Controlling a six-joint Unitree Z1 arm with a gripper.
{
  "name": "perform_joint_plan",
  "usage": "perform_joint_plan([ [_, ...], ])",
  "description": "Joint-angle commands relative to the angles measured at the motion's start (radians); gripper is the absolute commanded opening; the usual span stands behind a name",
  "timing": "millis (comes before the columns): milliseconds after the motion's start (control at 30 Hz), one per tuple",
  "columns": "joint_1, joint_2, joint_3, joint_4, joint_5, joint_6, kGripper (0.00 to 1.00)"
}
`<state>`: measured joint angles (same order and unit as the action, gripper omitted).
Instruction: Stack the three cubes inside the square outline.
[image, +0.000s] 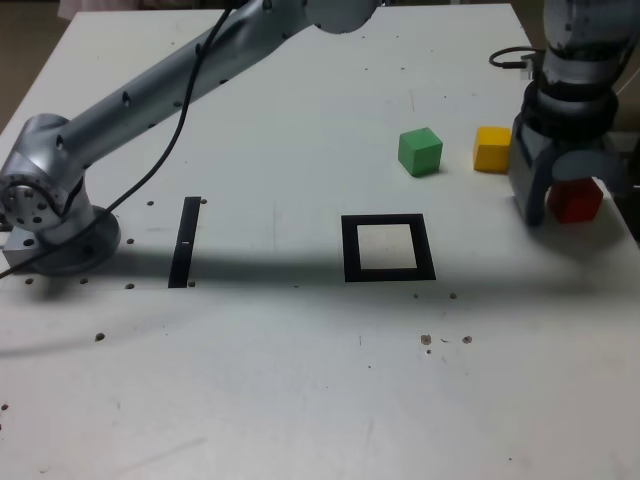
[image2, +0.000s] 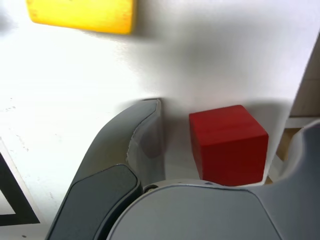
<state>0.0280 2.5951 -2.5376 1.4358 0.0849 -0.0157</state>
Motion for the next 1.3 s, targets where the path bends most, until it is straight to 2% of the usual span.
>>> perform_joint_plan([
  [0,-0.002,0.004,-0.014,0.015,0.010,-0.006,0.69],
  [167,-0.018,0.003,-0.048,0.032,0.055,-0.014,0.40],
  [300,-0.028,0.004,-0.065,0.027,0.073,-0.013,0.30],
  [1267,-0.030,0.007,-0.059,0.031,0.047,-0.012,0.26],
])
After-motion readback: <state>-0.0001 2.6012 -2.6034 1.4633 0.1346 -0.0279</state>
